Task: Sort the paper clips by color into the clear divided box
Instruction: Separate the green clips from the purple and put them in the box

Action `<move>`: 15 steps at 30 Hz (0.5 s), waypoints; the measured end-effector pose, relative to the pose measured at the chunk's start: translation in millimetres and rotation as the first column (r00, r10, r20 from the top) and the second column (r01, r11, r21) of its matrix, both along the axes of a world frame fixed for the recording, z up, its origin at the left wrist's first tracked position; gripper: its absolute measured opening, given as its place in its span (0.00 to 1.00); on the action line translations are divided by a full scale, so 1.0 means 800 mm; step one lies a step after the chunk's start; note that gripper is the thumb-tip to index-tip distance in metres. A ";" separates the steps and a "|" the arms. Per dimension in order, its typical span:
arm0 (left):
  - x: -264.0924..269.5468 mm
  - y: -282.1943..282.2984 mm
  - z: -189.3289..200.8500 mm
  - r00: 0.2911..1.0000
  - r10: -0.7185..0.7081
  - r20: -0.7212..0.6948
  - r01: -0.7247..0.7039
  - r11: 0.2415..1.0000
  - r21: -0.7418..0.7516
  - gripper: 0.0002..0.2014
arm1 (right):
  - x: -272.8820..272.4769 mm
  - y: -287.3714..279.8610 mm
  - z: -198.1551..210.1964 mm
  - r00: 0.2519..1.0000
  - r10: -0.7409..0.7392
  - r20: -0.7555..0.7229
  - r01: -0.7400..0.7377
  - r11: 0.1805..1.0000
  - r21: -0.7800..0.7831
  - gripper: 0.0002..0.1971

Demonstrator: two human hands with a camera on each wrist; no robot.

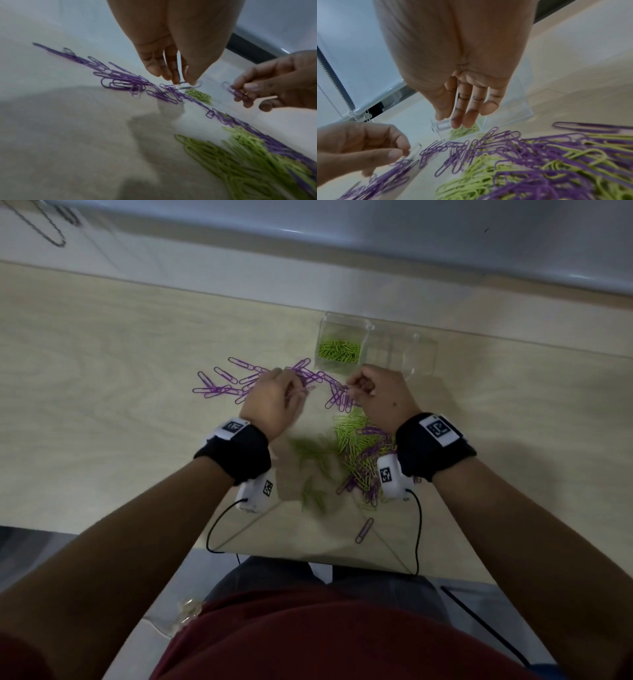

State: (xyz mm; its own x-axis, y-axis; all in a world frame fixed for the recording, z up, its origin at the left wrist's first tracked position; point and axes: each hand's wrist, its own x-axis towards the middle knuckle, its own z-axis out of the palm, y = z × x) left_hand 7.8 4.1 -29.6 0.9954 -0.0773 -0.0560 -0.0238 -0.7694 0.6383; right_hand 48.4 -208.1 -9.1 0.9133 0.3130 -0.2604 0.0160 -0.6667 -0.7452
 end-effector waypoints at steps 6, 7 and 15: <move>-0.021 -0.041 -0.011 0.943 -0.333 0.014 0.332 0.942 0.047 0.05 | -0.023 -0.027 -0.004 0.969 0.241 0.060 -0.223 0.950 -0.220 0.08; -0.031 -0.052 -0.012 0.911 -0.412 0.003 0.412 0.911 0.034 0.05 | -0.033 -0.035 -0.006 0.957 0.289 0.034 -0.273 0.931 -0.240 0.08; -0.054 -0.088 -0.021 0.873 -0.468 -0.136 0.480 0.874 0.073 0.10 | -0.084 -0.060 -0.034 0.909 0.416 0.001 -0.385 0.844 -0.372 0.09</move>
State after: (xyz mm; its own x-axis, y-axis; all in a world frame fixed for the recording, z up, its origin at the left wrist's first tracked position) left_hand -35.2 -66.4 -46.8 0.8272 -0.5263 -0.1968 -0.3359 -0.7439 0.5777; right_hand -18.7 -256.5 -36.3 0.7506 0.5559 -0.3572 0.3876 -0.8082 -0.4433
